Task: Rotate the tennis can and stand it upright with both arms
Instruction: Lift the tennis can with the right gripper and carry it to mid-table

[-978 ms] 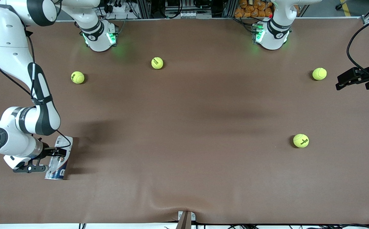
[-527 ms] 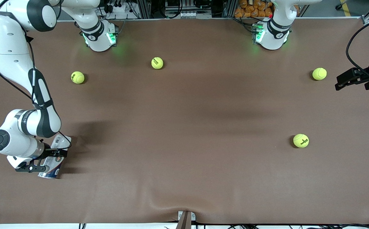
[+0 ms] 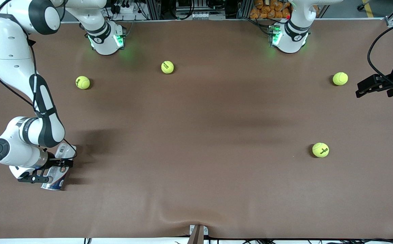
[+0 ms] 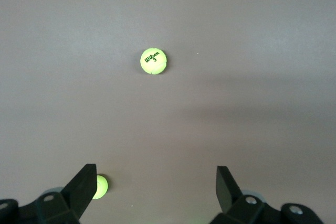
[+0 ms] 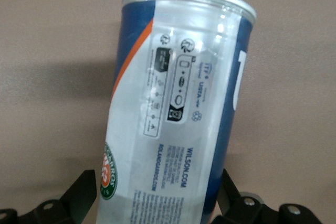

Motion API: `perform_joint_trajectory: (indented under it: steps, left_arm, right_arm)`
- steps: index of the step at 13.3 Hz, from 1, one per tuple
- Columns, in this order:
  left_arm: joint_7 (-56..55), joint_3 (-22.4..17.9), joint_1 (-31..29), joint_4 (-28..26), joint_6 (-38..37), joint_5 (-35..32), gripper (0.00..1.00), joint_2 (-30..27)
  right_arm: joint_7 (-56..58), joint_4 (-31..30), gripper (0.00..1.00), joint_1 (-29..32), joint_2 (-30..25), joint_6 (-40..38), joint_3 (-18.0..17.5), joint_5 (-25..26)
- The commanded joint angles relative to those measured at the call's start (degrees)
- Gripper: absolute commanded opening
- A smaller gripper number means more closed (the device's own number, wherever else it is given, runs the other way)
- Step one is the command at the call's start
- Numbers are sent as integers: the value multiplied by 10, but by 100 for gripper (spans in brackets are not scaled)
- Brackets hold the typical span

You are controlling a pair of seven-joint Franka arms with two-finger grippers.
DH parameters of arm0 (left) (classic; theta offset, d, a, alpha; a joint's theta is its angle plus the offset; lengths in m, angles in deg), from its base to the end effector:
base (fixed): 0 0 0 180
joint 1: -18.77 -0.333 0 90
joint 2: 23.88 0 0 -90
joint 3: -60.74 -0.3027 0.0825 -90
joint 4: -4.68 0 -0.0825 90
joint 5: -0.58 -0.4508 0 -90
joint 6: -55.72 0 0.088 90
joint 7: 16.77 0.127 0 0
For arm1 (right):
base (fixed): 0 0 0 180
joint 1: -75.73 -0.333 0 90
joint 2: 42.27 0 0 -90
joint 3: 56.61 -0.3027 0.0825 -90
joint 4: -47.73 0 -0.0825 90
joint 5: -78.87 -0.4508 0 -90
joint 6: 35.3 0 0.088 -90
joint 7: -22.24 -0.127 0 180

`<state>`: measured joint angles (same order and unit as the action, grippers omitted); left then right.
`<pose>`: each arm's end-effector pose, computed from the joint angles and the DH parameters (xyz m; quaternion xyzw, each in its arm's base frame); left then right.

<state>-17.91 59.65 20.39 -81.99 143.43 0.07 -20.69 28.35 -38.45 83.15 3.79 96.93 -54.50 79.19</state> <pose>0.6330 -0.0050 0.5840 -0.9998 -0.0054 0.0187 0.0053 0.7425 -0.1221 0.1150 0.9996 -0.0223 -0.0019 0.0152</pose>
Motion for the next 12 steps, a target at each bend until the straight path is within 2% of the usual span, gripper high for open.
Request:
perform_joint_trajectory:
  steps: [1,2,3,8,12]
  left_arm:
    - [1,2,-3,5,3,2,100,2]
    - [1,2,-3,5,3,2,100,2]
    - [1,2,-3,5,3,1,100,2]
    - [2,2,-3,5,5,2,100,6]
    - [1,2,1,5,6,3,100,7]
  right_arm:
    - [7,1,64,12,6,0,-9,-6]
    - [7,-1,56,13,5,-3,-10,-6]
    - [7,0,54,13,3,-4,-11,-6]
    - [21,14,55,-6,-19,-7,-13,-4]
    - [106,17,55,-23,-40,-7,-14,-4]
